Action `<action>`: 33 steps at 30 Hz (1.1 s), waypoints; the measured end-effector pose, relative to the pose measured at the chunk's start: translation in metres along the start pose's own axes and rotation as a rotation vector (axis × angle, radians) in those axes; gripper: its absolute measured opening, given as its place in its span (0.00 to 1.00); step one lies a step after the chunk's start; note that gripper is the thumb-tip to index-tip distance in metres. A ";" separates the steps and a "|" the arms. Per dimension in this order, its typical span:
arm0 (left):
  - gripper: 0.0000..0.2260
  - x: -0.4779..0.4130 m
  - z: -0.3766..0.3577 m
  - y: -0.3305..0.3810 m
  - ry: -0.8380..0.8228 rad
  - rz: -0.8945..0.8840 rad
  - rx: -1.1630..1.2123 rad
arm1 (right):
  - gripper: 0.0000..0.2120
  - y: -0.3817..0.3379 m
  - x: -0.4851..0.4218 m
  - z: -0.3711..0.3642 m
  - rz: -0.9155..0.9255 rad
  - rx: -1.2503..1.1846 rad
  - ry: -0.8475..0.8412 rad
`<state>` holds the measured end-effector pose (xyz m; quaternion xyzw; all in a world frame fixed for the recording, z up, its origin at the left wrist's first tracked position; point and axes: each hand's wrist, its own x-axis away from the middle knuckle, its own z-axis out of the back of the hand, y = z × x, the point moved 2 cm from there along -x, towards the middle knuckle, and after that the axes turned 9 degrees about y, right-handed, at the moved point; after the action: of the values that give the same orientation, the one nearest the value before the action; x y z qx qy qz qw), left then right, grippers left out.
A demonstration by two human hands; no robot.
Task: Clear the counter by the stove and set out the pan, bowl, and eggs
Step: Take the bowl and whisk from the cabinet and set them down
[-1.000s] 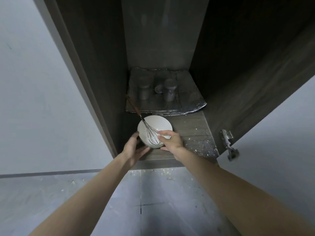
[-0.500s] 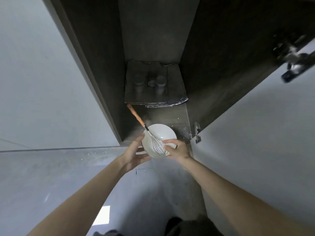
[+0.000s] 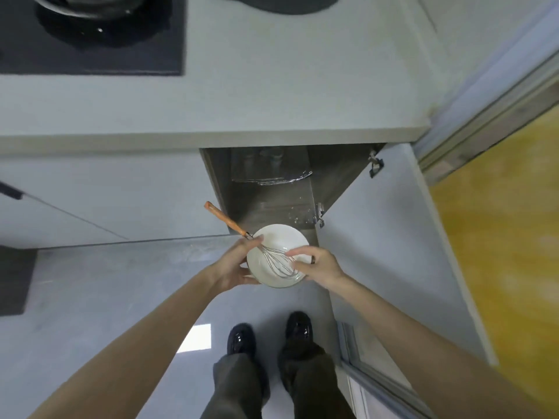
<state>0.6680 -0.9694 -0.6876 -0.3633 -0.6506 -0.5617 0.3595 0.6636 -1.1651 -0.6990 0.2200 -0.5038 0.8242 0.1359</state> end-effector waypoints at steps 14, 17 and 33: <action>0.19 0.159 -0.038 0.036 0.091 -0.231 -0.145 | 0.18 -0.118 0.137 0.090 0.084 -0.054 -0.020; 0.19 0.174 -0.049 0.040 0.090 -0.283 -0.113 | 0.23 -0.127 0.153 0.106 0.144 -0.146 -0.012; 0.11 0.227 -0.084 0.031 0.160 -0.401 0.071 | 0.32 -0.020 0.168 0.198 -0.178 0.352 0.156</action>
<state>0.5917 -1.0335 -0.4645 -0.1680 -0.6985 -0.6257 0.3038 0.5721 -1.3321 -0.5214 0.2196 -0.3187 0.8987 0.2063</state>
